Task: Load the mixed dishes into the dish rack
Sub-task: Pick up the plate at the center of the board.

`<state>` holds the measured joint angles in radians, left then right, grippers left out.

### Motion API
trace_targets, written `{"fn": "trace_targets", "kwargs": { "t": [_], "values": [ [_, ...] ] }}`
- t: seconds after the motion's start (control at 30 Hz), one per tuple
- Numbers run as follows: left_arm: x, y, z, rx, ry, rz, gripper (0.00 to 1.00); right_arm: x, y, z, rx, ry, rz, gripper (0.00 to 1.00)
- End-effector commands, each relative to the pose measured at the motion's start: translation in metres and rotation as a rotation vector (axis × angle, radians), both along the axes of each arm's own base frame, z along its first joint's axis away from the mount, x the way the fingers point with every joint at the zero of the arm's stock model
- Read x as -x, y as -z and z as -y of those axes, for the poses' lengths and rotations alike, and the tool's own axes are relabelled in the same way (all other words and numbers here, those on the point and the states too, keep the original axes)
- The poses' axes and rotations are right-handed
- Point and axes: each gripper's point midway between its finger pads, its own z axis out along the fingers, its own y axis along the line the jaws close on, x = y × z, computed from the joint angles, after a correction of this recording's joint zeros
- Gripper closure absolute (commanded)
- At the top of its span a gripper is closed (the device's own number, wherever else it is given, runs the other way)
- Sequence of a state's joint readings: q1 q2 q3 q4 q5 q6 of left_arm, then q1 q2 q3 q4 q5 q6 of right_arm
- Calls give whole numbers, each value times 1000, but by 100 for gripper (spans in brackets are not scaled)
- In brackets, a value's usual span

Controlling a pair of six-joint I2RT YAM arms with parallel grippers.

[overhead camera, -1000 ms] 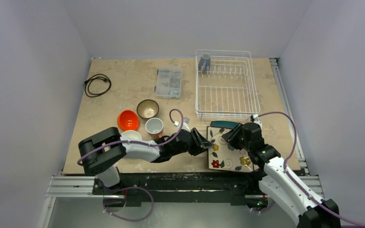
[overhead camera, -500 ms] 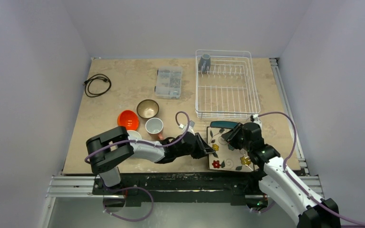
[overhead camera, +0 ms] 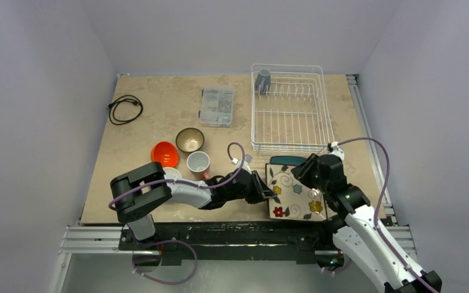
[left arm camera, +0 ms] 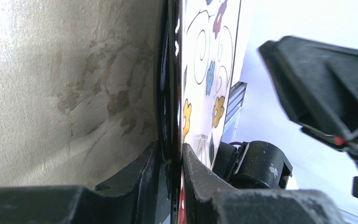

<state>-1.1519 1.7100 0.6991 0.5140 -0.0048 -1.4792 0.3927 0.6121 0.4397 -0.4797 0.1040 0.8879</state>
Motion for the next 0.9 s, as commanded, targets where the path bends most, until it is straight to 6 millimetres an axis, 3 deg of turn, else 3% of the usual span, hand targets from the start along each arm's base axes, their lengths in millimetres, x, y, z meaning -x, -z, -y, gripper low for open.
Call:
{"fn": "trace_targets", "kwargs": {
  "t": [0.0, 0.17, 0.33, 0.67, 0.87],
  "values": [
    [-4, -124, 30, 332, 64, 170, 100, -10, -44, -1, 19, -40, 119, 70],
    [-4, -153, 28, 362, 69, 213, 100, -16, -73, 0, 40, -49, 177, 70],
    [-5, -176, 23, 385, 61, 247, 100, -18, -85, 5, 63, -38, 206, 70],
    [-4, -172, 21, 364, 67, 248, 100, -15, -69, -2, 39, -66, 175, 69],
    [-5, -187, 12, 156, 149, 427, 100, -12, -59, -18, -1, -147, 165, 65]
  ]
}}
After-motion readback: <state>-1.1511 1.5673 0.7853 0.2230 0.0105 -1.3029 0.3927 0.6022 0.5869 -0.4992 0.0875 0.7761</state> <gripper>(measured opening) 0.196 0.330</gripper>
